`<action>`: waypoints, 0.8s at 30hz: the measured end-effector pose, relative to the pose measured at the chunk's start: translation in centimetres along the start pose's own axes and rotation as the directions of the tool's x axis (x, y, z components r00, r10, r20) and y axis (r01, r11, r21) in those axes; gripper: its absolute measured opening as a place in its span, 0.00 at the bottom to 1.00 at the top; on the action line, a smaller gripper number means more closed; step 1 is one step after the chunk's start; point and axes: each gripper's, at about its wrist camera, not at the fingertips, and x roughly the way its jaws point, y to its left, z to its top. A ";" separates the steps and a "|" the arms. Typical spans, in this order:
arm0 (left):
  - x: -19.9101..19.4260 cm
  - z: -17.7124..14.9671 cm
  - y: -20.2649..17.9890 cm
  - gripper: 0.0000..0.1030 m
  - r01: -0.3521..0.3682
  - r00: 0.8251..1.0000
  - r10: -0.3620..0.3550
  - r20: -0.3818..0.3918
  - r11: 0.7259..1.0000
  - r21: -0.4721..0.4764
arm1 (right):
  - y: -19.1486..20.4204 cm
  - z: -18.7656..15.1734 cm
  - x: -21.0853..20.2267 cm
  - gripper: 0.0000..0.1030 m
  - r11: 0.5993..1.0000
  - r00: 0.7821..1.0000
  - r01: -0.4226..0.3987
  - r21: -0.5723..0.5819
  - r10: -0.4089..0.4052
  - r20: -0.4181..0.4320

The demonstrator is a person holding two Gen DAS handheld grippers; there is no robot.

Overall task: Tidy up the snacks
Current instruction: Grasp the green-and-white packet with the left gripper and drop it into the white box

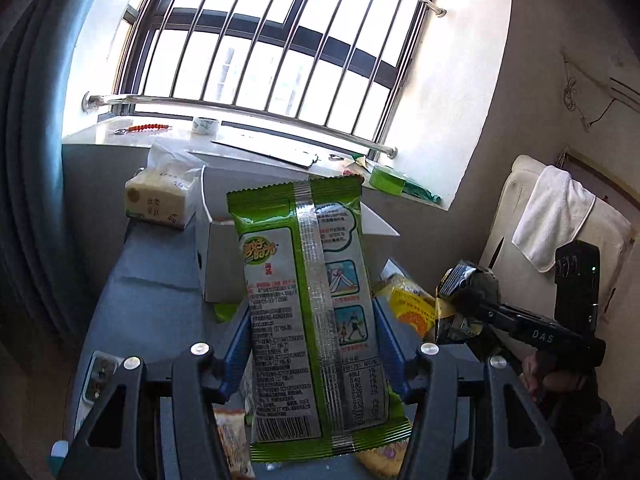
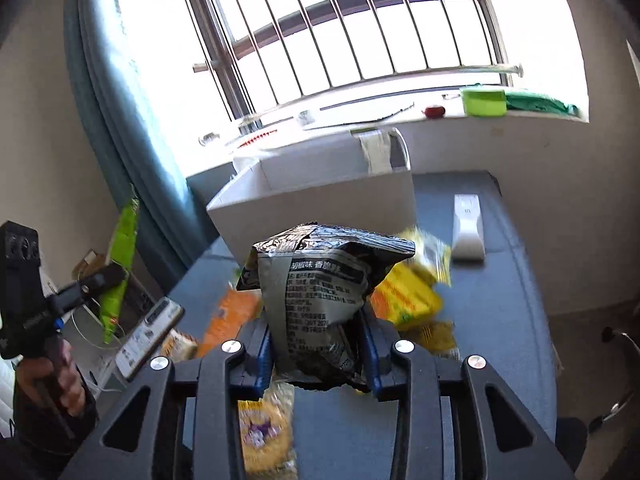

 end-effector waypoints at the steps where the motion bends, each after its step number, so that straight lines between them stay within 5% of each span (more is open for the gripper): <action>1: 1.0 1.2 0.0 0.60 -0.004 1.000 0.004 0.001 1.000 0.006 | 0.3 1.4 0.3 0.38 1.000 1.000 0.000 -0.012 0.001 0.016; 5: 6.0 6.6 0.6 0.60 -0.025 1.000 0.025 0.009 0.999 0.029 | 1.7 7.8 3.1 0.38 0.998 0.998 0.008 -0.055 -0.004 0.065; 10: 12.4 12.2 1.4 0.60 -0.110 0.994 0.111 -0.010 0.992 0.066 | 1.8 14.7 9.6 0.38 1.000 0.999 0.009 -0.019 -0.009 0.031; 13: 15.8 14.1 2.0 0.75 -0.140 0.988 0.143 -0.062 0.988 0.063 | 1.2 17.2 13.4 0.40 1.000 0.999 0.031 0.001 -0.031 -0.011; 15: 17.3 14.5 3.1 0.98 -0.189 0.975 0.189 -0.117 0.982 0.010 | 0.5 18.2 15.7 0.56 1.000 0.997 0.017 0.013 -0.016 -0.069; 16: 17.3 14.4 3.5 1.00 -0.185 0.975 0.181 -0.129 0.983 -0.017 | 0.1 18.2 16.0 0.82 0.999 0.997 0.039 0.025 -0.037 -0.065; 17: 16.7 14.3 3.7 1.00 -0.169 0.979 0.163 -0.119 0.985 -0.038 | -0.3 18.2 15.7 0.98 0.998 0.998 0.049 0.049 -0.048 -0.029; 19: 15.4 13.8 3.9 1.00 -0.167 0.982 0.163 -0.095 0.985 -0.033 | -0.8 17.8 14.4 1.00 0.996 0.999 0.023 0.085 -0.027 0.047; 24: 11.2 12.7 3.4 1.00 -0.152 0.987 0.153 -0.044 0.988 0.007 | -0.7 17.3 12.6 1.00 0.998 0.997 0.010 0.061 -0.015 0.077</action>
